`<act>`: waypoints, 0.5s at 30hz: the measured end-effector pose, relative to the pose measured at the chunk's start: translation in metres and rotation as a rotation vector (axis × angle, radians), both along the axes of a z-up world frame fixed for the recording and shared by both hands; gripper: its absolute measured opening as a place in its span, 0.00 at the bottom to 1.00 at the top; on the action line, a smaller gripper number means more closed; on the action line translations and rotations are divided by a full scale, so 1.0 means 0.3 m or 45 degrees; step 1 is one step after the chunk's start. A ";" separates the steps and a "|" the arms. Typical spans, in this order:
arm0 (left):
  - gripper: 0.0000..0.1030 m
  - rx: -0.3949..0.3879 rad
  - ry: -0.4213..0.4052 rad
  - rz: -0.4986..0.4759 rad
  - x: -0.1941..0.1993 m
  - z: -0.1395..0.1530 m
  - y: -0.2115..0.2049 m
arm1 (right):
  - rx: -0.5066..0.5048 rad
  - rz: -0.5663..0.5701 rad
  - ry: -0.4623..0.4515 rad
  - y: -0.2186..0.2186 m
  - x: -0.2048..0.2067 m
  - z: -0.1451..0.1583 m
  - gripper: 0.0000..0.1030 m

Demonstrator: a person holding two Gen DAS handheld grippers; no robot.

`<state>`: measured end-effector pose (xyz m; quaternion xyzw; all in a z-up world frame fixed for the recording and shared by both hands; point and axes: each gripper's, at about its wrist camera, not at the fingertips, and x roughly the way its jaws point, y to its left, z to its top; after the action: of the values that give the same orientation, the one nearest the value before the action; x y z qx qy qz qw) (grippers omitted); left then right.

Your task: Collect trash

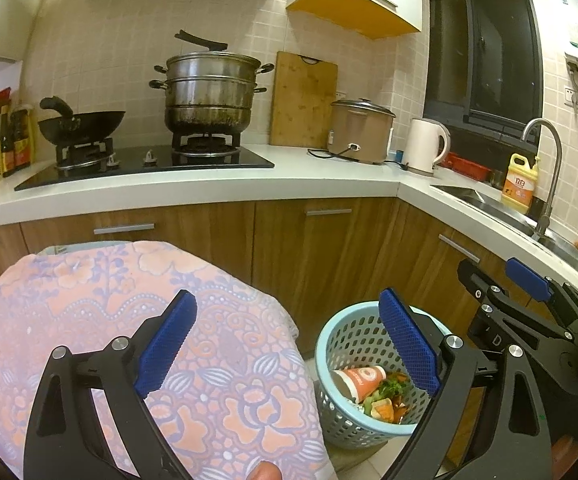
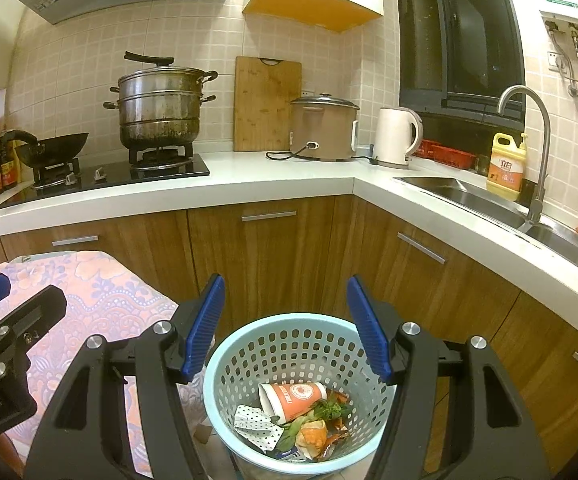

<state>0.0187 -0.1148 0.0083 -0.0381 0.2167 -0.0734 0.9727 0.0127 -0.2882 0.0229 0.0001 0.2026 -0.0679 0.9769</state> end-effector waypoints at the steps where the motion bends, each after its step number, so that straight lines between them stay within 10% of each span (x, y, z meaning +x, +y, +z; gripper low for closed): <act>1: 0.87 0.000 0.001 0.001 0.001 -0.001 0.001 | -0.002 0.000 0.000 -0.001 -0.001 0.000 0.58; 15: 0.87 0.004 0.001 -0.001 -0.004 0.002 0.002 | -0.004 0.008 0.005 -0.003 0.003 -0.007 0.58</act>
<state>0.0176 -0.1142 0.0088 -0.0366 0.2173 -0.0735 0.9726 0.0137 -0.2891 0.0207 -0.0021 0.2043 -0.0651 0.9767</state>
